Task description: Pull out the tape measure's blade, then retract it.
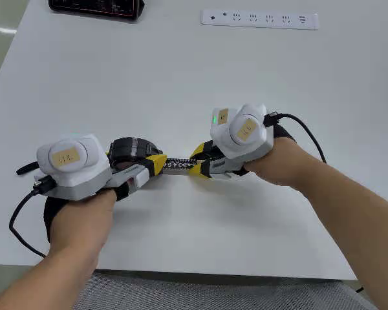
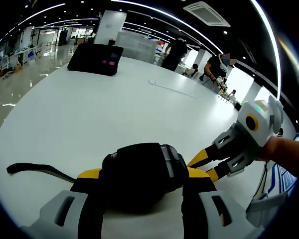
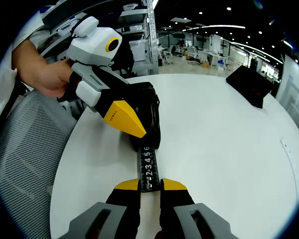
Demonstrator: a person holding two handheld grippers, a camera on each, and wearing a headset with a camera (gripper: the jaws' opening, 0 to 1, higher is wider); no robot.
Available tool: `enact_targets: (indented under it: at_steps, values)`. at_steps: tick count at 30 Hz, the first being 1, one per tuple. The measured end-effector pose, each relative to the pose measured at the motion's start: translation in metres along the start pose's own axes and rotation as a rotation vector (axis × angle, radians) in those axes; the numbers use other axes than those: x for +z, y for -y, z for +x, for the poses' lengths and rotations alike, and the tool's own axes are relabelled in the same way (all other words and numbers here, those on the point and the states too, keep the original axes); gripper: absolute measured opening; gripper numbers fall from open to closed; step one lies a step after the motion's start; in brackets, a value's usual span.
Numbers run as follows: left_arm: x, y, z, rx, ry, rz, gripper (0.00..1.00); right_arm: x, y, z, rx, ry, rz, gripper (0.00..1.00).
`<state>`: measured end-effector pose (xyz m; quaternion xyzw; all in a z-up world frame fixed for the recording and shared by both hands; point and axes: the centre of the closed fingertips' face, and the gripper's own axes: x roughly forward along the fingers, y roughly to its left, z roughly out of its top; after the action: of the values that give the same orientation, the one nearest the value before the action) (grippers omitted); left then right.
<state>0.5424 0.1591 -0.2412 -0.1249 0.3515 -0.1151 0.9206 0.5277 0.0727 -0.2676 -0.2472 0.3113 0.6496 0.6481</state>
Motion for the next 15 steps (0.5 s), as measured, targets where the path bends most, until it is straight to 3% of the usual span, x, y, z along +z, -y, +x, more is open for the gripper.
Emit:
enact_targets:
  at_steps: [15]
  values:
    - [0.0,0.0,0.0,-0.001,0.001,-0.003,0.59,0.013,-0.001,0.011,0.007,0.022,-0.001,0.11]
